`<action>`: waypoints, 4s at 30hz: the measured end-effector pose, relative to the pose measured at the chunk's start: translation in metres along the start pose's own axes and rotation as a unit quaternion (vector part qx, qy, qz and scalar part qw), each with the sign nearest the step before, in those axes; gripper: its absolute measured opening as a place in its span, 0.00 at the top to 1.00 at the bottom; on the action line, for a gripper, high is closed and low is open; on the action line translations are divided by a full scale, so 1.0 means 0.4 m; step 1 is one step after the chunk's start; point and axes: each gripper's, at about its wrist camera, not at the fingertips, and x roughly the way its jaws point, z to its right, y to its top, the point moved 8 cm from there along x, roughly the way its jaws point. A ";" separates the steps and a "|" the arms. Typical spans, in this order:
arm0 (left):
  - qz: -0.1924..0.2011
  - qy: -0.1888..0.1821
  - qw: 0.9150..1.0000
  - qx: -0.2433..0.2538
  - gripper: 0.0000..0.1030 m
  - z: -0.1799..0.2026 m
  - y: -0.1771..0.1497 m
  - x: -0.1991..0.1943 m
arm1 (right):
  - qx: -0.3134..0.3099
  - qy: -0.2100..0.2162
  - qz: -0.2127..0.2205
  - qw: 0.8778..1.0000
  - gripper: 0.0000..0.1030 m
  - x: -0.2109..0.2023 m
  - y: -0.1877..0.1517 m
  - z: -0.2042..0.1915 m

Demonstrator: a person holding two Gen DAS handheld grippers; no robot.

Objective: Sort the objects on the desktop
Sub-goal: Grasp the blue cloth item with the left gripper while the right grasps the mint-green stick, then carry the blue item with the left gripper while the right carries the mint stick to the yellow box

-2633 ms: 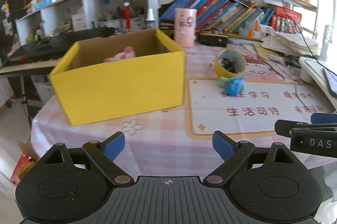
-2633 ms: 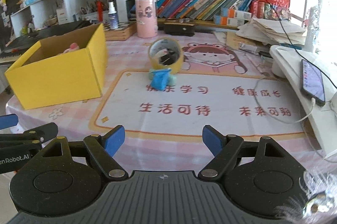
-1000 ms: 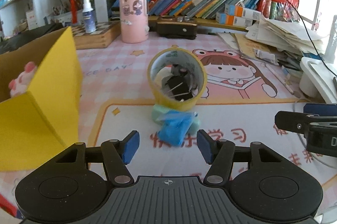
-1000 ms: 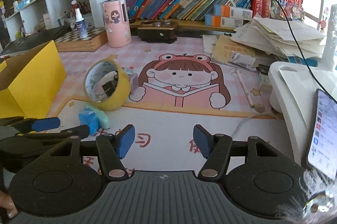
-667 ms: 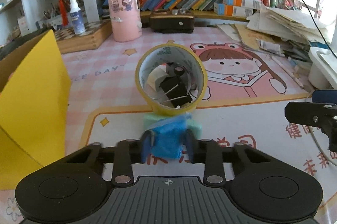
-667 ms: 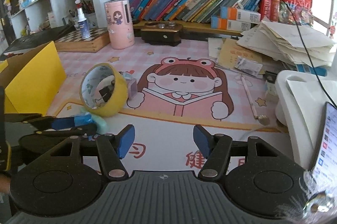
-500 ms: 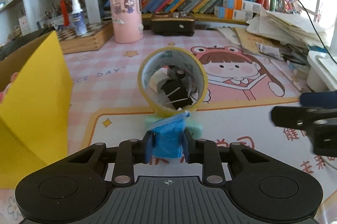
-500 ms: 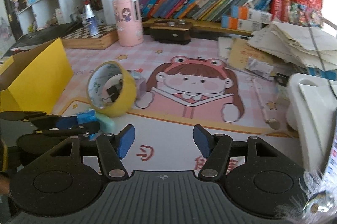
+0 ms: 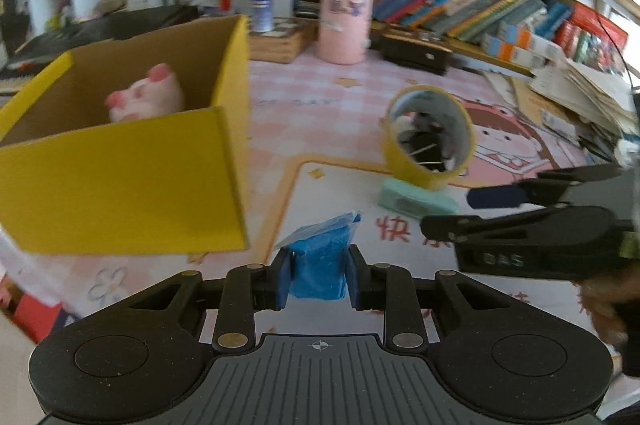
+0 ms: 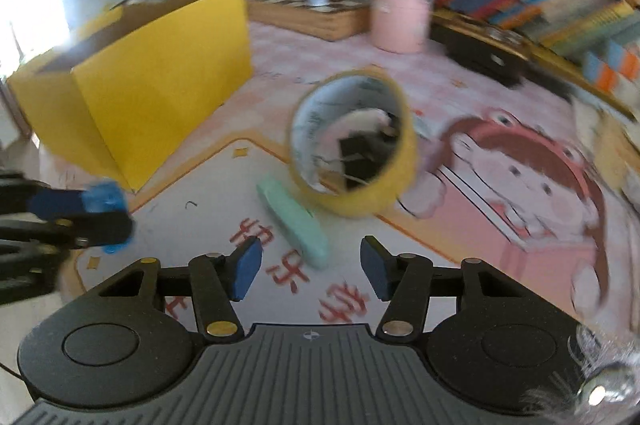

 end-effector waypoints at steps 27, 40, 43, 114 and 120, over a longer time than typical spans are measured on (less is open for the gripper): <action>0.041 0.024 0.997 -0.065 0.75 -0.103 -0.008 -0.102 | 0.056 0.043 -0.018 0.997 0.79 -0.048 0.044 -0.087; 0.060 -0.012 0.995 -0.083 0.76 -0.184 -0.029 -0.164 | 0.049 0.026 -0.001 0.998 0.79 -0.158 0.022 -0.233; 0.058 -0.022 0.995 -0.076 0.76 -0.202 -0.045 -0.182 | 0.053 0.022 -0.007 0.998 0.79 -0.167 0.003 -0.274; 0.137 -0.044 0.988 -0.061 0.76 -0.506 0.020 -0.314 | 0.060 0.006 0.059 0.996 0.79 -0.188 0.162 -0.582; 0.161 -0.033 0.985 -0.052 0.76 -0.497 0.112 -0.284 | 0.042 0.008 0.093 0.995 0.79 -0.169 0.268 -0.535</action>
